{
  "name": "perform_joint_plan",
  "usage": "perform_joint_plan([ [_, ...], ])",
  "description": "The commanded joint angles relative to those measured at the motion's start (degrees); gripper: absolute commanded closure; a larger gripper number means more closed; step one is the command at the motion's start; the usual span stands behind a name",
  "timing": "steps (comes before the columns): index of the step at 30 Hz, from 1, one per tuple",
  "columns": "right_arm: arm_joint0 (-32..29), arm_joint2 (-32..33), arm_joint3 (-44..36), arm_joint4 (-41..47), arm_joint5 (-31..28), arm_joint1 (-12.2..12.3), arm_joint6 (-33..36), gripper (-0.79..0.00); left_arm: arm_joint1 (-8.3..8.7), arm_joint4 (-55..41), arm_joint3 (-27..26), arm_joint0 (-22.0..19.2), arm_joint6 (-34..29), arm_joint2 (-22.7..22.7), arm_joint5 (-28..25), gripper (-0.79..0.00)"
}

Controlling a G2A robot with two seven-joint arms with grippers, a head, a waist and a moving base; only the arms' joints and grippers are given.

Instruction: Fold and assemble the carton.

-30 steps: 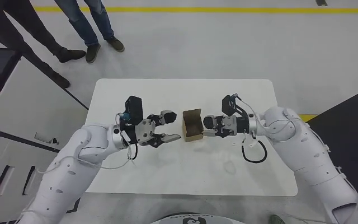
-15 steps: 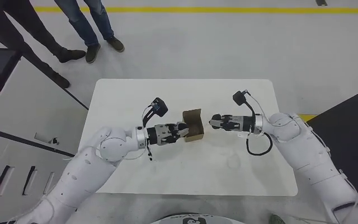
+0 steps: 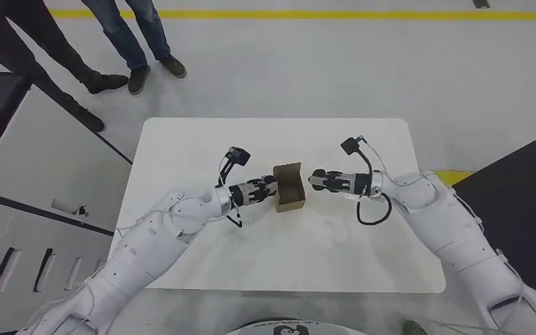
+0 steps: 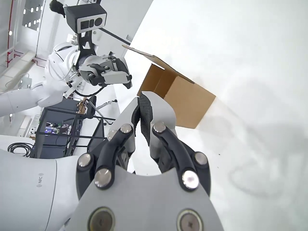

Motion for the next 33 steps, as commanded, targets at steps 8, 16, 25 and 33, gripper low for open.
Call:
perform_joint_plan([
  [8, 0.39, -0.95, 0.61, -0.04, 0.96, -0.39, -0.07, 0.000, -0.27, 0.50, 0.86, 0.10, 0.40, 0.41, 0.64, 0.000],
  [16, 1.02, -3.12, 0.90, -2.03, 4.16, -1.57, -2.28, 0.000, -1.47, 0.78, 2.59, -1.07, 1.06, 1.90, 1.19, 0.000],
  [25, 2.62, -4.78, 2.90, -3.41, 5.43, -2.77, -2.99, 0.000, -2.68, 2.49, 4.60, -2.59, 1.31, 3.23, 2.05, 0.000],
  [33, 3.70, -6.18, 3.97, -5.55, 6.50, -3.76, -3.57, 0.000, -3.94, 3.31, 6.07, -4.21, -0.07, 4.92, 3.67, 0.000],
])
